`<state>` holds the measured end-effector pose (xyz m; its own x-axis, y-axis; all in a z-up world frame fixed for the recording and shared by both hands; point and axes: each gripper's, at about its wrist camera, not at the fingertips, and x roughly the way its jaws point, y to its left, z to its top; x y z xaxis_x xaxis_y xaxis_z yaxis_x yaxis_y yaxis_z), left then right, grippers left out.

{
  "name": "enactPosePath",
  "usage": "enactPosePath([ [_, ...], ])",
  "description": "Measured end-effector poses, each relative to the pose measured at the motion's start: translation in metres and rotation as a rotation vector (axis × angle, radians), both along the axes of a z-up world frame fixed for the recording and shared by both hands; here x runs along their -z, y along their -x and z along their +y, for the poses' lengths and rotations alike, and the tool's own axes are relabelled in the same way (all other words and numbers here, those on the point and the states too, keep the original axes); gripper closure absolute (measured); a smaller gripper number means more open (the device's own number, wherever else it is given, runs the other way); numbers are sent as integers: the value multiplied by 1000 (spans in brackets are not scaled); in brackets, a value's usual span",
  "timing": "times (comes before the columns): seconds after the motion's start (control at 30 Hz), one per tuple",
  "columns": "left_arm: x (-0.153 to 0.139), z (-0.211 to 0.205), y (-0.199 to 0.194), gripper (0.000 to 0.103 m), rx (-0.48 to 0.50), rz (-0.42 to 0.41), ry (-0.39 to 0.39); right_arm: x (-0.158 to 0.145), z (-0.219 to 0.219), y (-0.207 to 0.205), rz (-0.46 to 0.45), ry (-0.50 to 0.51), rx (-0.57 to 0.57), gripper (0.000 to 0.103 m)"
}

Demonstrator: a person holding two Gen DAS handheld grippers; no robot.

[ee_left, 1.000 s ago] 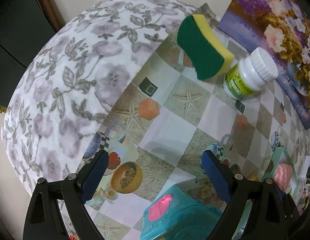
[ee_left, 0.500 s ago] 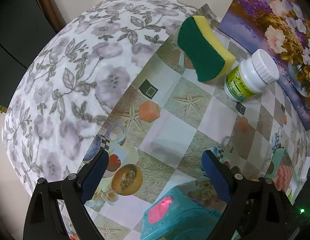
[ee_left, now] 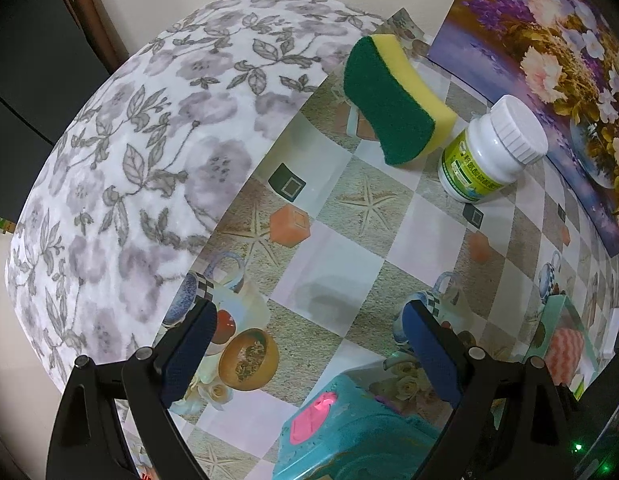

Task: Organize soft objects
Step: 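Grasp the yellow-green sponge with the left tool while the right tool grasps the yellow packet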

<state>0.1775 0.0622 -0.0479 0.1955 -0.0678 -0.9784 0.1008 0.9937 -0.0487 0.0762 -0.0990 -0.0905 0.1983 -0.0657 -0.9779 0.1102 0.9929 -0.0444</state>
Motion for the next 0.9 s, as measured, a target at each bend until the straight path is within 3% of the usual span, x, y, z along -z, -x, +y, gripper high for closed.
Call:
enactPosePath([
  [0.13,1,0,0,9,-4,0,3,-1,-1,3,-6,4,13,51],
  [0.33,2,4,-2,9,-15,2,10,-2,-9,4,-22,-21,32,52],
  [0.57,-9,6,-10,9,-46,-20,70,-31,-27,3,-127,-62,104,52],
  [0.77,-21,-13,-24,9,22,-16,141,-53,-43,3,-217,-78,168,52],
  [0.9,-30,-32,-46,9,61,-30,132,-62,-54,-1,-258,-87,201,52],
])
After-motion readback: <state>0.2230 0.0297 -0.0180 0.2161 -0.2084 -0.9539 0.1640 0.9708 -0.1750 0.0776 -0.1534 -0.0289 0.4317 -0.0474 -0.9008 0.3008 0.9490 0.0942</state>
